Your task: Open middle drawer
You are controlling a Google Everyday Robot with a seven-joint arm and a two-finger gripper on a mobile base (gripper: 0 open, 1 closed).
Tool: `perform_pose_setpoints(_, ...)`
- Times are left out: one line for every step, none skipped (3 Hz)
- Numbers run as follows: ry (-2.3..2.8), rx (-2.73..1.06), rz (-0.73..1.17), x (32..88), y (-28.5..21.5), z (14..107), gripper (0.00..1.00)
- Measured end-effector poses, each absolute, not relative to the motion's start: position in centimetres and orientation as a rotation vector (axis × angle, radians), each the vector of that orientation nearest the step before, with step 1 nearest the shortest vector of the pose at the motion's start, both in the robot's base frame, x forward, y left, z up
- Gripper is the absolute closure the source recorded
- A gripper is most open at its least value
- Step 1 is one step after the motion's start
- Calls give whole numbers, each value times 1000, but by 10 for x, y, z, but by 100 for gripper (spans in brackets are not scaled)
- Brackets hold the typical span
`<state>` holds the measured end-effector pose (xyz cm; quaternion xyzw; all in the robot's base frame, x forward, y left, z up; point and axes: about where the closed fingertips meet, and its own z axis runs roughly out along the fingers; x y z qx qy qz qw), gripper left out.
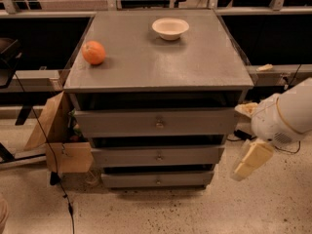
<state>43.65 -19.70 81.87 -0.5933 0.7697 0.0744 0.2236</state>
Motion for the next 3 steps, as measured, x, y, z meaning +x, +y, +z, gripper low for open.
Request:
perform_pose_setpoints(2074,-1536,334,457,-189,747,0)
perform_pose_setpoints(2060,-1485,320,475,-190,731,0)
perform_pose_setpoints(2059,-1487,317,474,-190,733,0)
